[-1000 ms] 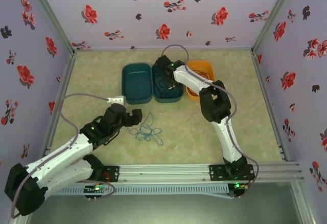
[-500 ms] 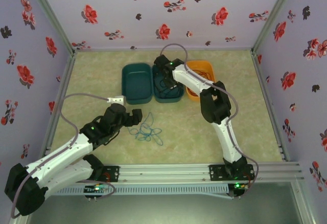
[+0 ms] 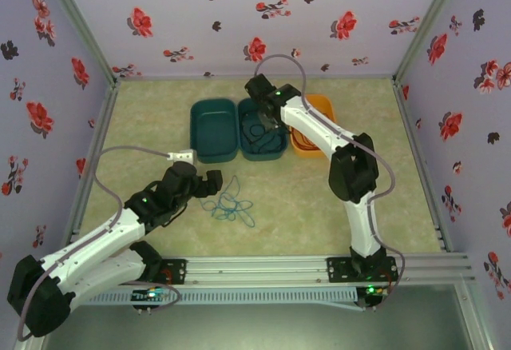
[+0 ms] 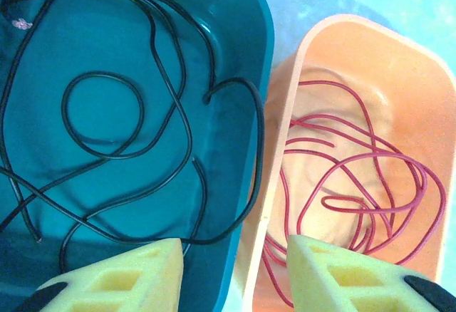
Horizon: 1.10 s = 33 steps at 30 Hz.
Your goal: Untangle the cables
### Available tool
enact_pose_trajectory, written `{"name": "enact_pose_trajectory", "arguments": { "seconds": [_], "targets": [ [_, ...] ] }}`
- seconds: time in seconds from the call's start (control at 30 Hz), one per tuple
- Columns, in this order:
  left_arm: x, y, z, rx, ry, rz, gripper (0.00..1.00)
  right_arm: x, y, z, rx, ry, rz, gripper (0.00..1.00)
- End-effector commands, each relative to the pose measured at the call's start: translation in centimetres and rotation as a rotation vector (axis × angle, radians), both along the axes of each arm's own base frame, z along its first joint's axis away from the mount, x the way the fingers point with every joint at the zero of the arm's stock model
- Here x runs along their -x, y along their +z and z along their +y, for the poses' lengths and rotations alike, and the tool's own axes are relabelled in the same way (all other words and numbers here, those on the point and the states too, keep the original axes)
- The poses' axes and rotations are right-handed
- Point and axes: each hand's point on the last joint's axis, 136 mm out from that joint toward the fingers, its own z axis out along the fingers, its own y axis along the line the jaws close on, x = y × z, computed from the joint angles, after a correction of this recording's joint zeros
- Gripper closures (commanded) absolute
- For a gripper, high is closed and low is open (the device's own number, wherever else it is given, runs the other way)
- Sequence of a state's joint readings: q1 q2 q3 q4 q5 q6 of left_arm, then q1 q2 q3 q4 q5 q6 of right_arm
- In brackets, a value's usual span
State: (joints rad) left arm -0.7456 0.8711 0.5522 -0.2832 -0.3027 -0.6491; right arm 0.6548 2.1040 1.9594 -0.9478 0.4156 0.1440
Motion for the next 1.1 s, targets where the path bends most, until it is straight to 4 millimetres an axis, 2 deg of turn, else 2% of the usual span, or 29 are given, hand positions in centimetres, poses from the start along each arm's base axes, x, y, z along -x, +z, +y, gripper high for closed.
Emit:
{"name": "enact_pose_trajectory", "arguments": {
  "seconds": [0.0,0.2,0.3,0.53,0.73,0.87,0.9,1.0,1.07],
  "targets": [
    [-0.3,0.2,-0.1,0.017,0.015,0.007,0.00,0.7,2.1,-0.2,-0.051,-0.025,-0.040,0.56],
    [-0.1,-0.7,0.0,-0.011,0.016,0.054,0.00,1.8,3.7,-0.7,-0.111,-0.039,-0.067,0.58],
    [-0.1,-1.2,0.0,-0.027,0.017,0.072,0.00,1.5,3.9,-1.3,-0.127,-0.055,-0.078,0.61],
    [-0.6,-1.8,-0.7,-0.023,0.002,0.083,0.00,-1.5,1.4,-2.1,-0.126,-0.097,-0.055,0.67],
    [-0.9,-1.9,-1.1,-0.021,-0.008,0.083,0.00,-4.0,-1.1,-2.2,-0.125,-0.111,-0.029,0.68],
    [-1.0,-1.9,-1.0,-0.018,-0.004,0.082,0.00,-4.9,-2.4,-2.2,-0.104,-0.108,-0.010,0.69],
    [-1.1,-1.9,-1.0,-0.017,-0.003,0.081,0.00,-5.2,-2.7,-2.1,-0.101,-0.104,-0.011,0.72],
    [-1.1,-2.0,-1.0,-0.012,0.003,0.081,0.00,-5.6,-2.9,-1.8,-0.092,-0.082,-0.014,0.94],
    [-1.2,-2.1,-1.0,-0.012,0.004,0.081,0.00,-5.5,-3.0,-1.7,-0.081,-0.067,-0.007,1.00]
  ]
}}
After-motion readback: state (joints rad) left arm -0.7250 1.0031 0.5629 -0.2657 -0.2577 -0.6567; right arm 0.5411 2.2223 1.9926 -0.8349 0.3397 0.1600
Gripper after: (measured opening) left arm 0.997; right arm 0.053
